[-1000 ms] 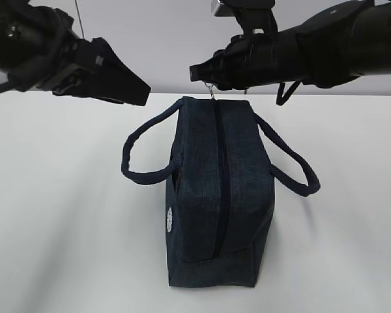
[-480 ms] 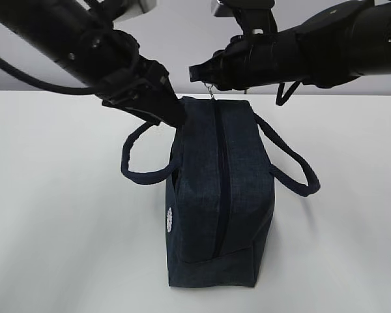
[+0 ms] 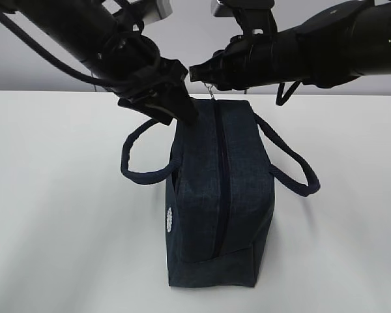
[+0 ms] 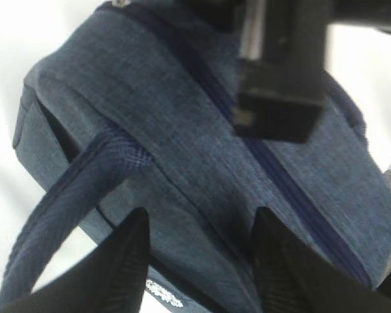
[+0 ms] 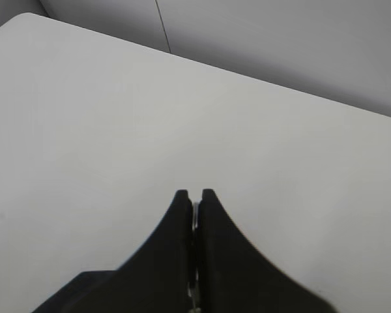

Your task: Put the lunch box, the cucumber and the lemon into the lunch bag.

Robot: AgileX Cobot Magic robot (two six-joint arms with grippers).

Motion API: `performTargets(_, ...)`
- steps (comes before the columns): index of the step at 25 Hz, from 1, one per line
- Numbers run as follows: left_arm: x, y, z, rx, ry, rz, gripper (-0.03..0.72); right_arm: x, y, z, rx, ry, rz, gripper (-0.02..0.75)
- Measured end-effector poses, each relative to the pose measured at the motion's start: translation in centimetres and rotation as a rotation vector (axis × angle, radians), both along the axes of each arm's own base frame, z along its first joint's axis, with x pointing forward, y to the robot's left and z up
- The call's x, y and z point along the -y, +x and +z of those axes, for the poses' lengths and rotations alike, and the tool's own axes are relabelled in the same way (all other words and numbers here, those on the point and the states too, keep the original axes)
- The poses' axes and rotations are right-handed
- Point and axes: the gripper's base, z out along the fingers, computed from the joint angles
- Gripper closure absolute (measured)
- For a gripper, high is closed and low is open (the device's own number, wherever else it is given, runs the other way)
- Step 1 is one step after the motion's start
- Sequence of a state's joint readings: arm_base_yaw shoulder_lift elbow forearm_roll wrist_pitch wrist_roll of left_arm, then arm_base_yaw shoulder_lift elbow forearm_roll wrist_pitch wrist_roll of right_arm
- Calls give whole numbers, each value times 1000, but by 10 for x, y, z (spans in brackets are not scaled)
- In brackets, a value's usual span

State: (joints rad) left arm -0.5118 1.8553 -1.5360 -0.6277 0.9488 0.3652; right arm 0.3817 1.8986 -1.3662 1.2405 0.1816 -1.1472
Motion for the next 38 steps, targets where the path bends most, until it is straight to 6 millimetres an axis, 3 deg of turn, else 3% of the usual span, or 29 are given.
performTargets(5, 3, 7, -18, -47, 20, 21, 340, 0, 0, 0, 0, 0, 0, 738)
performTargets(9, 4, 8, -19, -48, 20, 25, 370, 0, 0, 0, 0, 0, 0, 738)
performTargets(11, 4, 8, -19, -50, 18, 27, 435, 0, 0, 0, 0, 0, 0, 738)
performTargets(15, 4, 8, -19, -49, 18, 21, 643, 0, 0, 0, 1, -1, 1, 738)
performTargets(17, 4, 8, -21, -42, 22, 7, 679, 0, 0, 0, 0, -1, 2, 738)
performTargets(27, 2, 6, -11, -16, 73, -87, 692, 3, 2, 1, 13, -11, -11, 738)
performTargets(38, -5, -6, 16, 21, 88, -130, 693, 0, 7, 18, 59, 8, 4, 738)
